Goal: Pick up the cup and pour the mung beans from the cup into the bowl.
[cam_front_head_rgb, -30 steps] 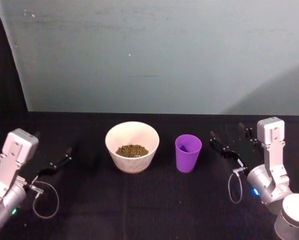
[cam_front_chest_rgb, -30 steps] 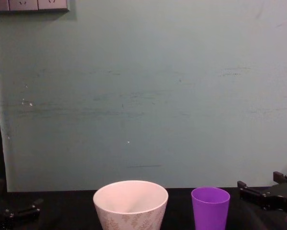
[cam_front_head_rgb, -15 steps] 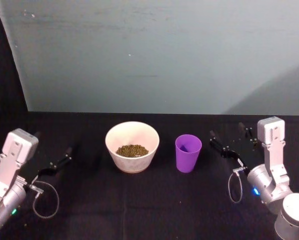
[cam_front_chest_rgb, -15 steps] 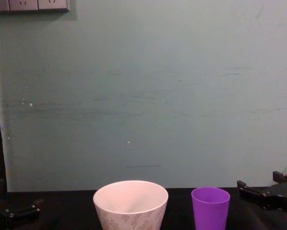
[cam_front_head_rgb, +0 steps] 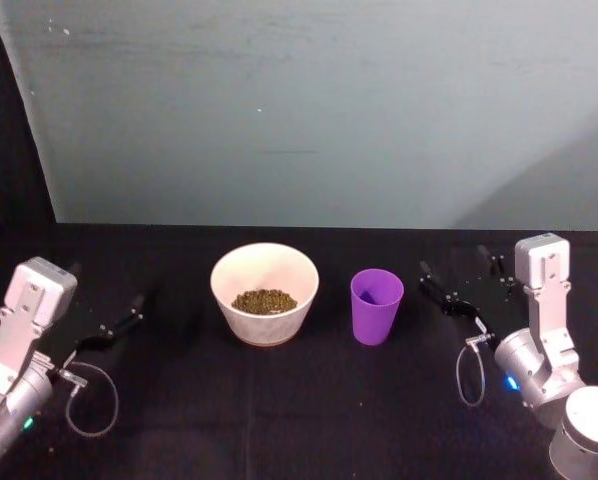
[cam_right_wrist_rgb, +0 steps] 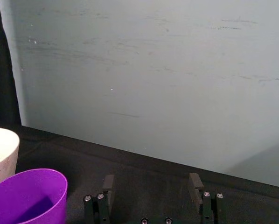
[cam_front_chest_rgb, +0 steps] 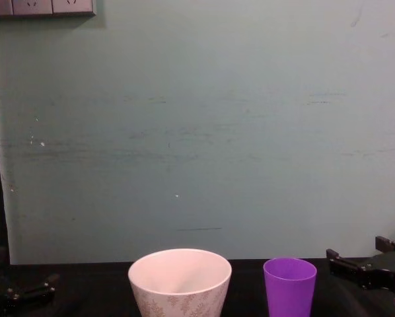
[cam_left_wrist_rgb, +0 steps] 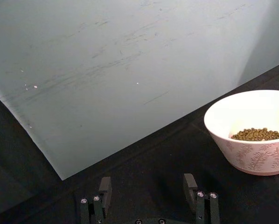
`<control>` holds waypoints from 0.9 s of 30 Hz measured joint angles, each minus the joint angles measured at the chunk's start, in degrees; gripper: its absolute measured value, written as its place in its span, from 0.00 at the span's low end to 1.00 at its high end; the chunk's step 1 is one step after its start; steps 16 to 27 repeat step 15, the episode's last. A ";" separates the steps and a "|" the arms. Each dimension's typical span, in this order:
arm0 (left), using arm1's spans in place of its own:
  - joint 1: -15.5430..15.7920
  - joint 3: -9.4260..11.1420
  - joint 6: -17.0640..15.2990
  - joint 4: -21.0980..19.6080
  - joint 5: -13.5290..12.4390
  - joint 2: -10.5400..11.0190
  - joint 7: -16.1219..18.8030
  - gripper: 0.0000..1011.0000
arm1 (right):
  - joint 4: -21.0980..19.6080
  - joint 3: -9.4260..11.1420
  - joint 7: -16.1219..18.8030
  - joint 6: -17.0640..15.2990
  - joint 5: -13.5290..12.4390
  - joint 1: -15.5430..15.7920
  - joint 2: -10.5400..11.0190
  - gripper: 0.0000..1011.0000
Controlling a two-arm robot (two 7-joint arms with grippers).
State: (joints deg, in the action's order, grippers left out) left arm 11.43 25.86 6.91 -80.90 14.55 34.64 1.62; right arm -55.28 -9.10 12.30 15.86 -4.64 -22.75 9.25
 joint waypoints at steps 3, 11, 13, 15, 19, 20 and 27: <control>0.00 0.00 0.00 0.00 0.00 0.00 0.00 1.00 | 0.00 0.00 0.02 0.00 -0.01 0.00 0.00 0.99; 0.00 0.00 0.00 0.00 0.00 0.00 0.00 1.00 | 0.00 0.00 0.05 0.00 -0.02 0.00 0.00 0.99; 0.00 0.00 0.00 0.00 0.00 0.00 0.00 1.00 | 0.00 0.00 0.05 0.00 -0.02 0.00 0.00 0.99; 0.00 0.00 0.00 0.00 0.00 0.00 0.00 1.00 | 0.00 0.00 0.05 0.00 -0.02 0.00 0.00 0.99; 0.00 0.00 0.00 0.00 0.00 0.00 0.00 1.00 | 0.00 0.00 0.05 0.00 -0.02 0.00 0.00 0.99; 0.00 0.00 0.00 0.00 0.00 0.00 0.00 1.00 | 0.00 0.00 0.05 0.00 -0.02 0.00 0.00 0.99; 0.00 0.00 0.00 0.00 0.00 0.00 0.00 1.00 | 0.00 0.00 0.05 0.00 -0.02 0.00 0.00 0.99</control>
